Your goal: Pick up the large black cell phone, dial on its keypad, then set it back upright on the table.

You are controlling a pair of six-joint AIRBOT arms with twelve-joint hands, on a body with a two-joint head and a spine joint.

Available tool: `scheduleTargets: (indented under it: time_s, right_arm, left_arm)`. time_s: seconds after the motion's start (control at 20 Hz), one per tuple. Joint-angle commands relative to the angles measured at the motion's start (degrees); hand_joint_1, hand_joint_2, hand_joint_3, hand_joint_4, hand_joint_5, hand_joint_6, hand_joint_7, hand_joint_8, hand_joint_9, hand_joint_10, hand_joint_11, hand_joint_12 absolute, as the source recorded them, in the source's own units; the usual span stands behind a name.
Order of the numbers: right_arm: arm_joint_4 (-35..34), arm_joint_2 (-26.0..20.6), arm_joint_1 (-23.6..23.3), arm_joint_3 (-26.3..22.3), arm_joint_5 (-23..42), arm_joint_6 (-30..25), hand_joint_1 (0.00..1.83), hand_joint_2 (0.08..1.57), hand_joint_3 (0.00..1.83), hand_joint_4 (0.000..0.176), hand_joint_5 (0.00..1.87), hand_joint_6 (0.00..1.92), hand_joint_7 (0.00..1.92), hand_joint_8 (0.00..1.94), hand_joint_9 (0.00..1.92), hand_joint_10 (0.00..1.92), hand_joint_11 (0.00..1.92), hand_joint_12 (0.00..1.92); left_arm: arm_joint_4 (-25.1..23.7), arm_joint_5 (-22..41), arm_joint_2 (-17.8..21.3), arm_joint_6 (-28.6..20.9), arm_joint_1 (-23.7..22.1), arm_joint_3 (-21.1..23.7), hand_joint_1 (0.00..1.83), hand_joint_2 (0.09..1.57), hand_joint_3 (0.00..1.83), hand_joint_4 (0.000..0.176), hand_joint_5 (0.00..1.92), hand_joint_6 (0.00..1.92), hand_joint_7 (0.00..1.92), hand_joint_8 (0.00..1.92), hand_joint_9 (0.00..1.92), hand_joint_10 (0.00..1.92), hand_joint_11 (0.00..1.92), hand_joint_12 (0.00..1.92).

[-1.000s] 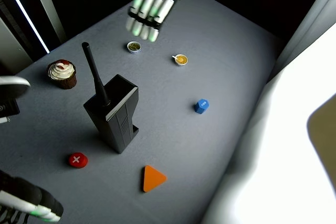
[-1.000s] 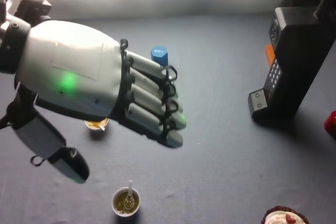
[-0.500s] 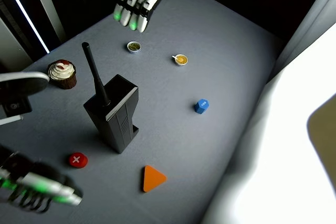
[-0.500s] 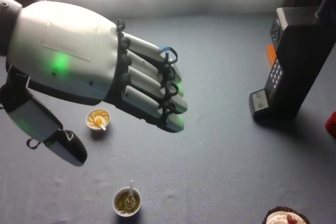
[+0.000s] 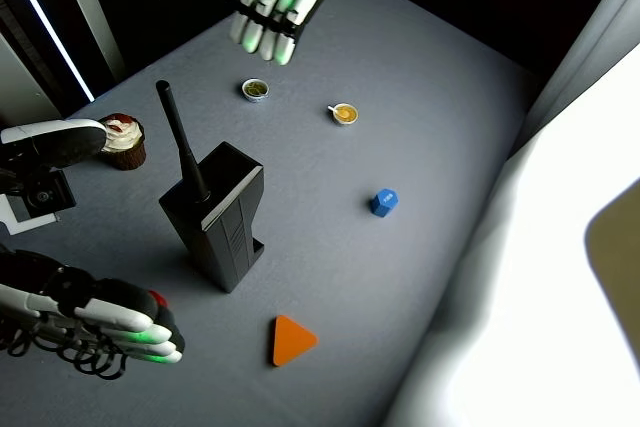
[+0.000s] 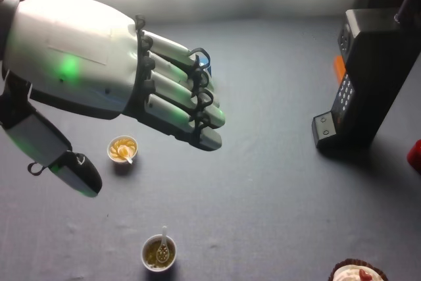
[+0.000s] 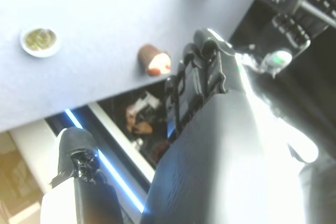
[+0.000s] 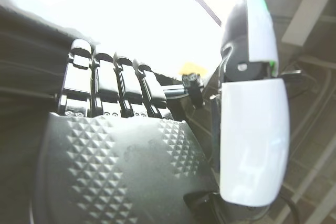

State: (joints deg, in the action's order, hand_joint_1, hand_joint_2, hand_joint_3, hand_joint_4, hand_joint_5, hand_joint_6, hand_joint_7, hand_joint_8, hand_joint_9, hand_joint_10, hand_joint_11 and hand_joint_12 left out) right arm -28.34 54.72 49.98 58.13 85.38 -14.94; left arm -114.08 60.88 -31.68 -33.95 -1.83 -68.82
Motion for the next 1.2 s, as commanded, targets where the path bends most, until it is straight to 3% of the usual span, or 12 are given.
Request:
scheduleTargets:
  time_s: [0.0, 0.25, 0.45, 0.65, 0.75, 0.85, 0.9, 1.15]
  right_arm:
    - [-0.14, -0.37, -0.59, 0.43, 6.16, -0.51, 1.11, 0.94, 0.0, 0.0, 0.0, 0.0, 0.0, 0.0, 0.0, 0.0, 0.0, 0.0]
    - [-2.2, 0.36, -1.63, 1.34, 4.56, -0.51, 1.09, 0.92, 0.0, 0.0, 0.0, 0.0, 0.0, 0.0, 0.0, 0.0, 0.0, 0.0]
    - [-2.3, 0.9, -2.14, 2.22, 3.72, -0.52, 1.11, 0.93, 0.0, 0.0, 0.0, 0.0, 0.0, 0.0, 0.0, 0.0, 0.0, 0.0]
    - [-2.36, 2.56, -2.15, 3.03, 2.7, -0.52, 1.14, 0.93, 0.0, 0.0, 0.0, 0.0, 0.0, 0.0, 0.0, 0.0, 0.0, 0.0]
    - [-2.36, 3.36, -2.15, 3.24, 2.06, -0.52, 1.06, 0.91, 0.0, 0.0, 0.0, 0.0, 0.0, 0.0, 0.0, 0.0, 0.0, 0.0]
    - [-2.36, 3.73, -2.15, 3.33, 1.76, -0.52, 1.14, 0.92, 0.0, 0.0, 0.0, 0.0, 0.0, 0.0, 0.0, 0.0, 0.0, 0.0]
    - [-2.36, 3.89, -2.15, 3.4, 1.71, -0.52, 1.07, 0.94, 0.0, 0.0, 0.0, 0.0, 0.0, 0.0, 0.0, 0.0, 0.0, 0.0]
    - [-2.37, 4.5, -2.46, 3.62, 1.69, -0.52, 1.11, 0.93, 0.0, 0.0, 0.0, 0.0, 0.0, 0.0, 0.0, 0.0, 0.0, 0.0]
  left_arm:
    - [4.4, -0.14, 0.17, -0.03, -1.63, -0.1, 0.7, 1.05, 0.0, 0.0, 0.22, 0.0, 0.19, 0.0, 0.2, 0.0, 0.0, 0.51]
    - [6.77, -0.44, 0.07, 0.0, -2.11, -0.76, 0.72, 1.05, 0.0, 0.0, 0.23, 0.0, 0.2, 0.0, 0.22, 0.01, 0.0, 0.53]
    - [8.73, -0.22, 0.08, 0.42, -5.15, -2.26, 0.71, 1.04, 0.0, 0.0, 0.23, 0.0, 0.19, 0.0, 0.22, 0.0, 0.0, 0.57]
    - [8.56, -0.08, 0.09, 0.34, -4.88, -2.59, 0.7, 1.06, 0.0, 0.0, 0.2, 0.0, 0.16, 0.0, 0.19, 0.0, 0.0, 0.51]
    - [8.35, -0.22, 0.12, 0.31, -4.81, -2.59, 0.68, 1.06, 0.0, 0.0, 0.21, 0.0, 0.16, 0.0, 0.18, 0.0, 0.0, 0.49]
    - [8.21, -0.25, 0.17, 0.36, -4.52, -2.58, 0.72, 1.05, 0.0, 0.0, 0.22, 0.0, 0.17, 0.0, 0.2, 0.01, 0.0, 0.57]
    - [8.18, -0.43, 0.27, 0.64, -4.08, -2.59, 0.72, 1.05, 0.0, 0.0, 0.22, 0.0, 0.17, 0.0, 0.2, 0.0, 0.0, 0.58]
    - [7.9, -1.08, 0.38, 1.03, -3.77, -2.64, 0.73, 1.05, 0.0, 0.0, 0.23, 0.01, 0.18, 0.0, 0.21, 0.01, 0.0, 0.55]
